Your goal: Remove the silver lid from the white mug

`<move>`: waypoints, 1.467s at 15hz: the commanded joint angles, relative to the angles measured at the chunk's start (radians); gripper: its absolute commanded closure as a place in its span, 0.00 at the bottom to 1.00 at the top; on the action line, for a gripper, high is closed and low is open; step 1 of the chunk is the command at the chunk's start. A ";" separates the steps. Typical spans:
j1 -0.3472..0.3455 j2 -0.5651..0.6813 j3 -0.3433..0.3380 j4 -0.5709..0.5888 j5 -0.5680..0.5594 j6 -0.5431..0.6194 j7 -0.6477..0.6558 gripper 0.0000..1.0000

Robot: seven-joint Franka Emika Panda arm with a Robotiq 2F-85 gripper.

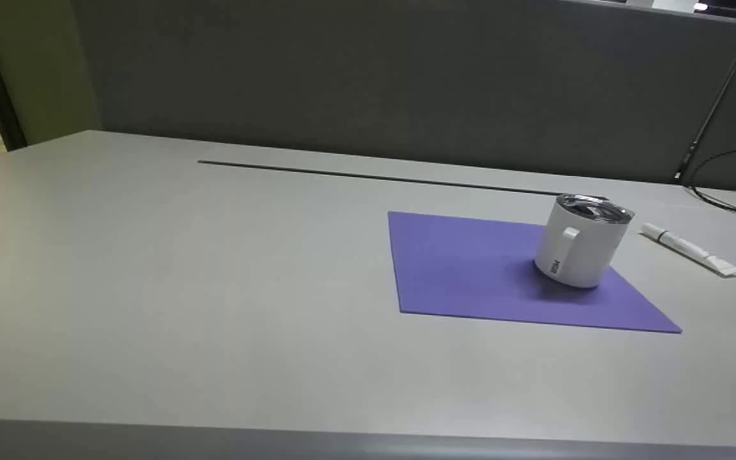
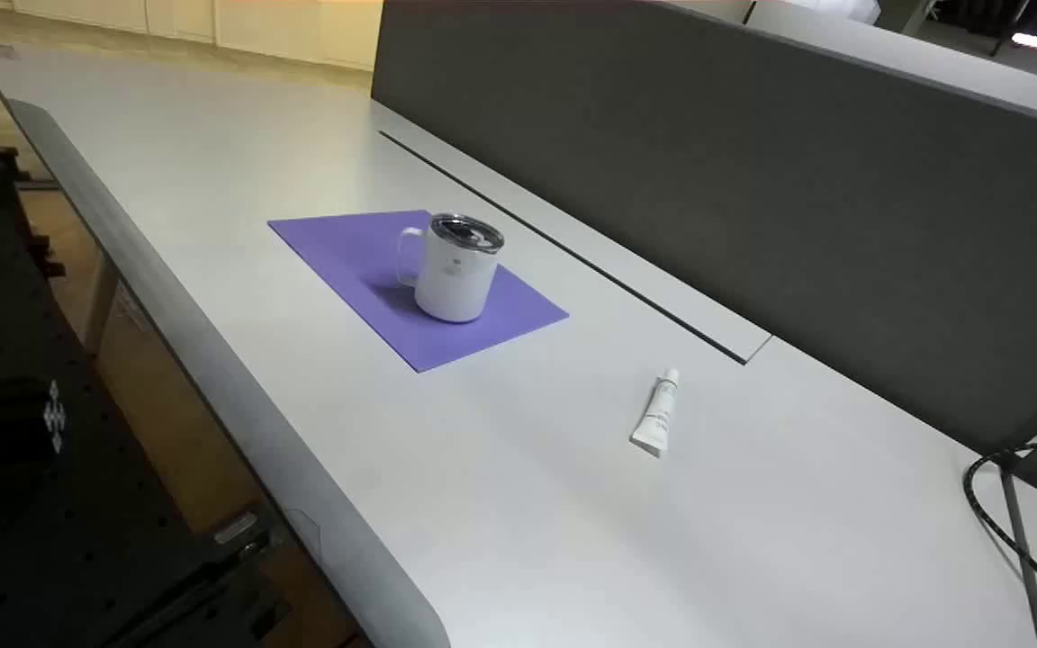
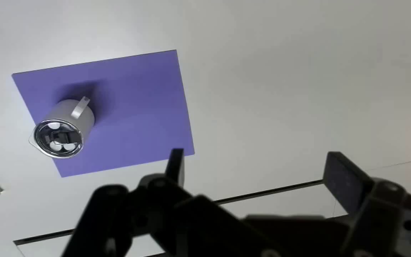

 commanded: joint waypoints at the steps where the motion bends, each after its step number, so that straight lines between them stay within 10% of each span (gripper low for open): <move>1: 0.010 0.002 -0.009 0.002 -0.007 -0.002 0.005 0.00; 11: 0.004 0.000 -0.003 -0.001 -0.018 0.008 0.014 0.00; 22: -0.288 0.422 -0.183 0.036 -0.442 0.433 0.007 0.00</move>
